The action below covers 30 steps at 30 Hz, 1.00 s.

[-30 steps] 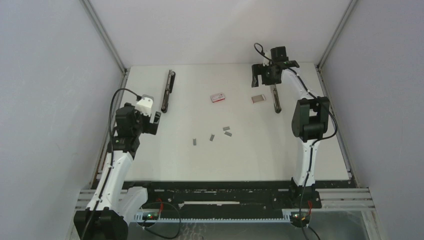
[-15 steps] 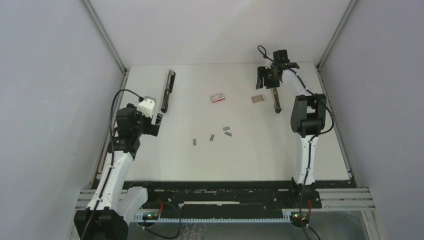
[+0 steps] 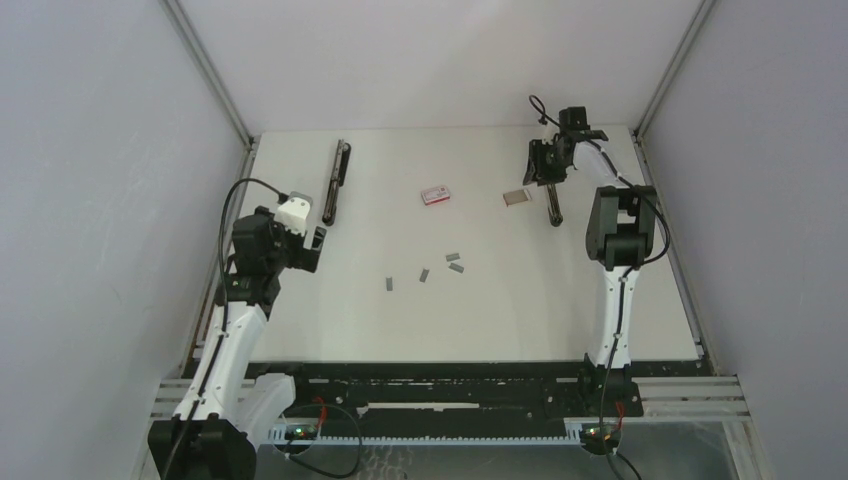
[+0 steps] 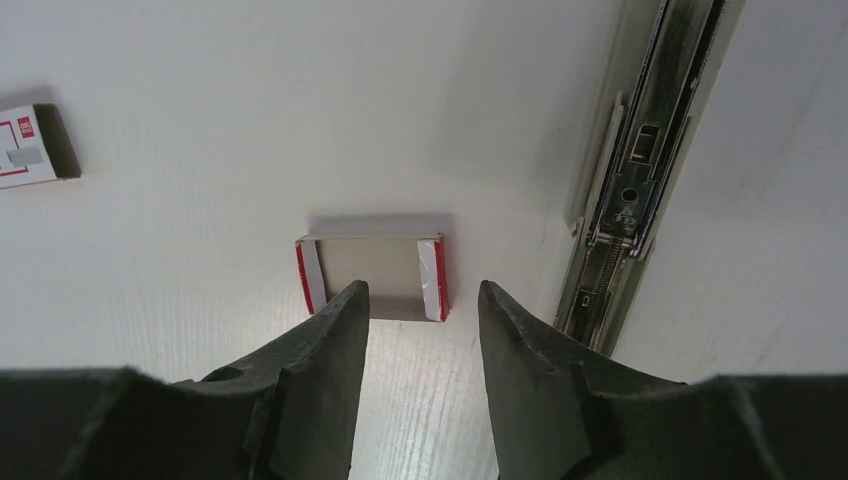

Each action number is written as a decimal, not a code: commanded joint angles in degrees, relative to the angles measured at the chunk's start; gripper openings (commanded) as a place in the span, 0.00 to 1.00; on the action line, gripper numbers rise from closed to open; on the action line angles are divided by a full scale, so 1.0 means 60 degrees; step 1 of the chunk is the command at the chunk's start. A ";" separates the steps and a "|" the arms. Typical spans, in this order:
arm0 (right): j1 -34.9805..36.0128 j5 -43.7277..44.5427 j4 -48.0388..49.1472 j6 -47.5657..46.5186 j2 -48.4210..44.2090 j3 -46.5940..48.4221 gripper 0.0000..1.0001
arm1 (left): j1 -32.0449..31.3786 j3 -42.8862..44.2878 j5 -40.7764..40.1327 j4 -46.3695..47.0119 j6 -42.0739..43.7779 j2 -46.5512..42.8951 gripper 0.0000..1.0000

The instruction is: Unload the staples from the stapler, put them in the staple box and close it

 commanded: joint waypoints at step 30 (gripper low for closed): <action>-0.0166 -0.0753 -0.0243 0.0025 0.0698 0.0414 0.24 | 0.0052 -0.0257 0.0314 0.0419 0.0108 0.0006 1.00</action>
